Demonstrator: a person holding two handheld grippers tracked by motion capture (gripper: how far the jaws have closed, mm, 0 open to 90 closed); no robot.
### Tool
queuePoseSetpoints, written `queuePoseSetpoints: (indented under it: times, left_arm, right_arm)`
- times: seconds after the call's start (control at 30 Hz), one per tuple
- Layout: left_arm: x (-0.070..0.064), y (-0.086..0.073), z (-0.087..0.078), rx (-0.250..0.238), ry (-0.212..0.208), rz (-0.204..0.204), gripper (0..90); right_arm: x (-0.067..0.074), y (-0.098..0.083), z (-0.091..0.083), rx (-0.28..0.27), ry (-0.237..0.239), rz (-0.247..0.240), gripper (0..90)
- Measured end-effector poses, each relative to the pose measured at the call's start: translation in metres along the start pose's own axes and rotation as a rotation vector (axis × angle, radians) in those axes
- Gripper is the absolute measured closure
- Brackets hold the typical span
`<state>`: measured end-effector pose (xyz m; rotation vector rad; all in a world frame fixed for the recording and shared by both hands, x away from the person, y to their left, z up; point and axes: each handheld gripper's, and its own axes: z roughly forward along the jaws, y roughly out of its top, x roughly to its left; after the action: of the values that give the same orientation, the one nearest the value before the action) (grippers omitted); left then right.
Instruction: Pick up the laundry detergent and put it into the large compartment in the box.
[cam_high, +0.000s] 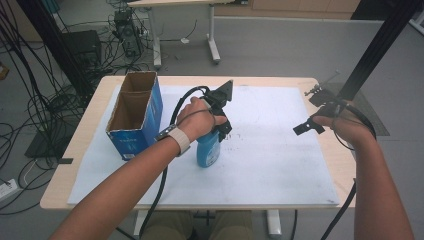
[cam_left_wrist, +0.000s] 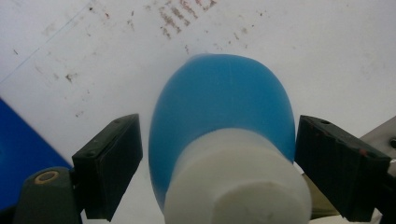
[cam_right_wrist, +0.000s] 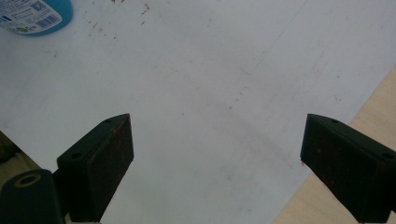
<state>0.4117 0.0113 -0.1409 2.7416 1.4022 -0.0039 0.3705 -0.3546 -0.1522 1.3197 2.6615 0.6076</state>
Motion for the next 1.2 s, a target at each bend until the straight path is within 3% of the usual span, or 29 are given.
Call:
queuePoseSetpoints:
  times: [1.2]
  left_arm:
    - [-0.012, 0.004, 0.007, 0.005, 0.064, -0.009, 25.1]
  right_arm:
    - [0.001, 0.000, 0.001, -0.008, 0.005, -0.008, 9.4]
